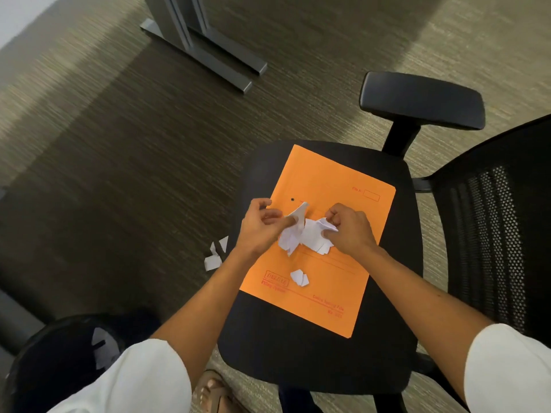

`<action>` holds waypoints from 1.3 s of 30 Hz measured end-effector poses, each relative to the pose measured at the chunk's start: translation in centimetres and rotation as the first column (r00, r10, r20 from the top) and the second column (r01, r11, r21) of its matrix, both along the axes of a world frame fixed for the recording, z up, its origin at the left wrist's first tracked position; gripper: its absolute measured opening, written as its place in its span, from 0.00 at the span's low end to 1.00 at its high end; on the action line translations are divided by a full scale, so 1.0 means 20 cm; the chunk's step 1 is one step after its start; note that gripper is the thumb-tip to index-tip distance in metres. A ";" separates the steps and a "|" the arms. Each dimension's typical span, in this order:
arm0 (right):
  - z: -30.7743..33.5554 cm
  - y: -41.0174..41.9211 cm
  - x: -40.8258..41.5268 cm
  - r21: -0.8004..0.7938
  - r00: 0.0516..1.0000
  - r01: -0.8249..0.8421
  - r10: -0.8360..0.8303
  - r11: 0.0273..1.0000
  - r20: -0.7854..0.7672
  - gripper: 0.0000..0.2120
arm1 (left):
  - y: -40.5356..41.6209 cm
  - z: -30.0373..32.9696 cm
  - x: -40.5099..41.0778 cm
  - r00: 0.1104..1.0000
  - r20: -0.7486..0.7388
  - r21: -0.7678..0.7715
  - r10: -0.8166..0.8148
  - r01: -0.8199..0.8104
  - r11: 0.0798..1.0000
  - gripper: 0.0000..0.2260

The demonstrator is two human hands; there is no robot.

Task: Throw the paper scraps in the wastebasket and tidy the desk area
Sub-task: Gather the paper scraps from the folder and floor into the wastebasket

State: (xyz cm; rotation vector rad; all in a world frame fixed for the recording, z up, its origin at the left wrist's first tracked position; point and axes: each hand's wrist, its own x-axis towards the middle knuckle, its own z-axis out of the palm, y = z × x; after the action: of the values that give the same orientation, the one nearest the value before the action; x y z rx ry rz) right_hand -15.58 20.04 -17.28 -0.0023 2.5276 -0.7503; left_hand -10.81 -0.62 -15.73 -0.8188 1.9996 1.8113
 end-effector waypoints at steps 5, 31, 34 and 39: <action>0.03 0.14 0.00 -0.147 0.969 0.218 -0.196 0.965 0.153 0.15 | -0.06 0.04 -0.02 0.950 0.231 0.397 0.210 -0.289 0.871 0.23; -0.04 -0.14 0.15 -0.292 0.976 0.213 -0.192 0.932 0.099 0.23 | 0.06 -0.05 0.03 0.983 0.164 0.123 -0.080 0.060 0.991 0.19; -0.03 -0.15 0.16 -0.349 0.979 0.196 -0.165 0.916 0.116 0.19 | 0.04 -0.06 0.05 0.993 0.109 0.109 -0.050 0.038 0.993 0.18; 0.00 -0.16 0.15 -0.448 0.960 0.253 -0.165 0.857 0.227 0.12 | 0.01 -0.05 0.07 0.998 0.050 0.237 0.044 -0.055 0.970 0.18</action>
State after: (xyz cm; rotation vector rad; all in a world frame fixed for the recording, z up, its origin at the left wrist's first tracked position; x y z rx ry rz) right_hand -12.62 16.84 -17.31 0.1716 2.1330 -1.3797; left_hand -9.36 -0.38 -16.76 -0.8323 1.7047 1.9949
